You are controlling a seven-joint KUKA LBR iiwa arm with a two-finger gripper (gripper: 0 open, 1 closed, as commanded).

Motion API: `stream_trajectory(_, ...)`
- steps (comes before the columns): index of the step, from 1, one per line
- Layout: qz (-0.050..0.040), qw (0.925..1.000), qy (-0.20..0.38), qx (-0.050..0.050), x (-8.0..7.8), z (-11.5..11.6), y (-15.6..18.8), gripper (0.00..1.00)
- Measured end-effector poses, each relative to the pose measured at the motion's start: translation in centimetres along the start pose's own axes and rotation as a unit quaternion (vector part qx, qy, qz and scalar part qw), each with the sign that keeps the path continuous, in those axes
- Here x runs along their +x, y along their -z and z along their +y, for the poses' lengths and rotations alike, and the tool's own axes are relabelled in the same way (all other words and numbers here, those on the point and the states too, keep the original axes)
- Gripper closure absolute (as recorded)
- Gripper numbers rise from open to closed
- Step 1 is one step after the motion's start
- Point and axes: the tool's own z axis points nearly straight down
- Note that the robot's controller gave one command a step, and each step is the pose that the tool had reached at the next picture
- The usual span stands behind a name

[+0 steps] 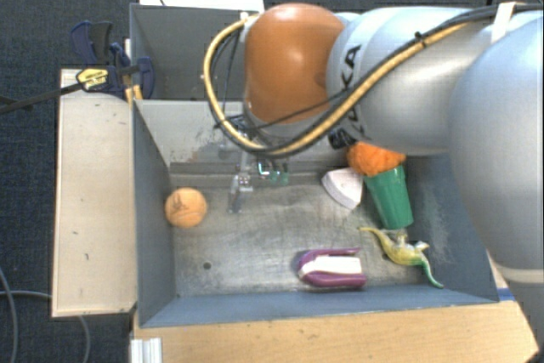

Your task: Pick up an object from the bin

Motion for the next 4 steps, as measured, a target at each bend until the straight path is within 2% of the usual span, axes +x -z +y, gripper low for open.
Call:
stream_trajectory(1,-0.0042,1.0000,-0.002,-0.001,-0.2,-0.1,0.5,0.00)
stream_trajectory(2,-0.0057,0.9959,0.090,0.000,-0.2,4.2,-3.0,0.00)
stream_trajectory(3,-0.0028,0.9930,0.118,0.000,-0.3,5.5,-5.0,0.00)
stream_trajectory(4,-0.0021,0.9772,0.212,0.001,0.1,6.1,-5.6,0.00)
